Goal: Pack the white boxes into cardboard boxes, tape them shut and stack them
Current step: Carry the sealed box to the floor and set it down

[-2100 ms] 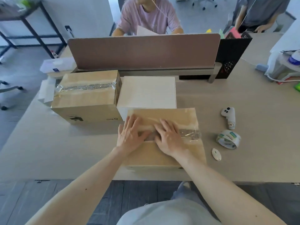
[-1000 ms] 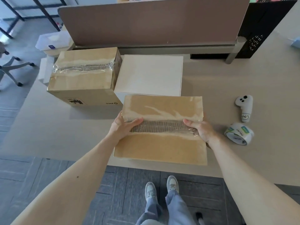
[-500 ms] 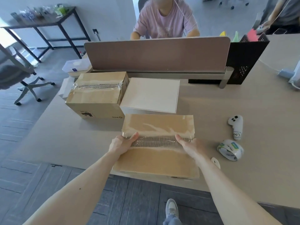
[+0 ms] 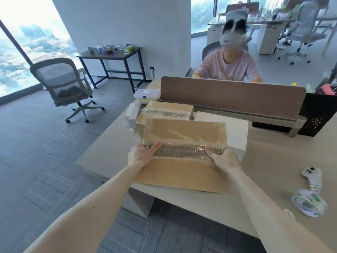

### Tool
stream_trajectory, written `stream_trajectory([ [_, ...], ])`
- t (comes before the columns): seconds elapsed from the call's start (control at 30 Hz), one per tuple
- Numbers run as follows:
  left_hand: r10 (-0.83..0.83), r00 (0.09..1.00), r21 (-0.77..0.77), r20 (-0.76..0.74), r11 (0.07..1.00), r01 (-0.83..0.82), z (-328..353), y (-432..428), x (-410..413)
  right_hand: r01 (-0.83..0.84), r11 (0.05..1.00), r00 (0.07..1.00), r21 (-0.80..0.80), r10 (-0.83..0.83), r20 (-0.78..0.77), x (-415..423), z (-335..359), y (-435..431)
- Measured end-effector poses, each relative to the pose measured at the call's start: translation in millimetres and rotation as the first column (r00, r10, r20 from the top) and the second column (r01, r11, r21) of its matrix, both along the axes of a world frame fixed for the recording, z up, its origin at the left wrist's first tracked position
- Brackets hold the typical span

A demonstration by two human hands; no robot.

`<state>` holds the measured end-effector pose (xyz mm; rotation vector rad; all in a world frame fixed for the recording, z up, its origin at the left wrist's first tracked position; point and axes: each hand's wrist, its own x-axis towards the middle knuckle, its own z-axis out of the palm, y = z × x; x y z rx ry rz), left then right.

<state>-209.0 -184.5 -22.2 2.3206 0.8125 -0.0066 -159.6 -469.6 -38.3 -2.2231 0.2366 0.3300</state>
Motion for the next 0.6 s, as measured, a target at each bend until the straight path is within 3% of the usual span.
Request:
stream_trajectory([
  [0.27,0.083,0.976,0.014,0.199,0.996,-0.087,46.4,159.1,-66.8,-0.145,0.988,0.977,0.054,0.135,0.165,-31.2,55.2,161.0],
  [0.6,0.168,0.945,0.046,0.282,0.981,-0.189,65.7,328.5,-141.7,-0.275,0.960,0.937,0.050,0.256,0.237,-68.7,72.2,340.7],
])
